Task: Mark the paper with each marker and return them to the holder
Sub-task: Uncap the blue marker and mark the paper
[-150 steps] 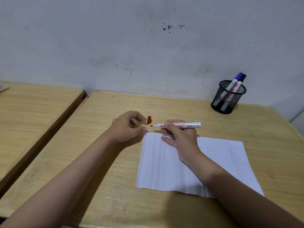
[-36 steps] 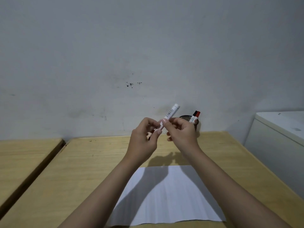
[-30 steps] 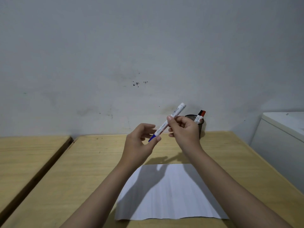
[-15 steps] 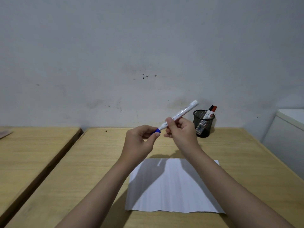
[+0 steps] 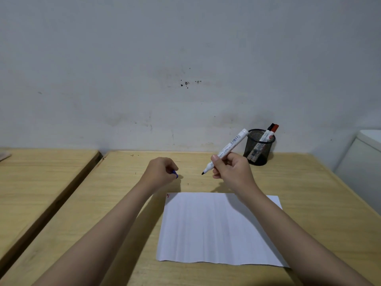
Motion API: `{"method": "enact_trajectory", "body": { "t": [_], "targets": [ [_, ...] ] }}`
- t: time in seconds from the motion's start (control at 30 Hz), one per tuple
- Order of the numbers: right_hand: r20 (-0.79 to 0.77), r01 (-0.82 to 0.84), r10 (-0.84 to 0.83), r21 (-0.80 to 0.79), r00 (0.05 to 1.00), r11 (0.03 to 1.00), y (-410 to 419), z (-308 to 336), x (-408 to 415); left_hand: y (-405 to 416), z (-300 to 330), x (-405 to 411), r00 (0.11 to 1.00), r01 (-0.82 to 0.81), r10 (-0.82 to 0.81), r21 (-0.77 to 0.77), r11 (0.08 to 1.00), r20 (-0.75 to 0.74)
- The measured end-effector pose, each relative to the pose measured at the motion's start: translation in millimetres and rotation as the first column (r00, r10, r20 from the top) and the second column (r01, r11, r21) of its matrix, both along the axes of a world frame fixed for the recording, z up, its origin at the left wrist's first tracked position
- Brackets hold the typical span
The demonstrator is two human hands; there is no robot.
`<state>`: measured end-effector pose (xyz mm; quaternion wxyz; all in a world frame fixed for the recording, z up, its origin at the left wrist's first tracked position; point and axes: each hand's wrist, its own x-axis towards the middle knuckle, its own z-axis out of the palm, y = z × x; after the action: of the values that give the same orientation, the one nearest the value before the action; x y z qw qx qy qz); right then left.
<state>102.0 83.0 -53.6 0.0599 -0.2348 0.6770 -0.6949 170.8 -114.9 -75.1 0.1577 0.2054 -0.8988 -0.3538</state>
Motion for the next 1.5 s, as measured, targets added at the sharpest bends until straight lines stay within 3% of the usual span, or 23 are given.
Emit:
{"method": "enact_trajectory", "body": {
  "t": [0.2, 0.4, 0.53, 0.73, 1.03, 1.5],
  "targets": [
    [0.059, -0.034, 0.035, -0.015, 0.998, 0.999, -4, -15, 6, -6, -17, -11, 0.992, 0.050, -0.042, -0.063, 0.997, 0.119],
    [0.145, -0.091, 0.096, -0.044, 0.985, 0.995, -12, -30, 16, -13, -26, 2, 1.000, 0.018, -0.021, 0.144, 0.989, 0.021],
    [0.219, -0.190, 0.190, -0.018, 0.957, 0.982, -26, -42, 25, -19, -25, 24, 1.000, 0.004, 0.001, 0.168, 0.986, -0.031],
    [0.292, -0.260, 0.245, 0.014, 0.925, 0.966, -42, -58, 34, -18, -24, 59, 0.978, 0.143, -0.163, 0.143, 0.979, 0.133],
    [0.212, -0.236, 0.214, 0.086, 0.954, 0.968, -44, -68, 33, -18, -28, 61, 0.975, 0.164, -0.164, 0.009, 0.986, 0.149],
    [0.135, -0.162, 0.141, 0.155, 0.981, 0.975, -53, -76, 33, -24, -28, 58, 0.970, 0.185, -0.195, 0.078, 0.980, 0.147]
  ]
}}
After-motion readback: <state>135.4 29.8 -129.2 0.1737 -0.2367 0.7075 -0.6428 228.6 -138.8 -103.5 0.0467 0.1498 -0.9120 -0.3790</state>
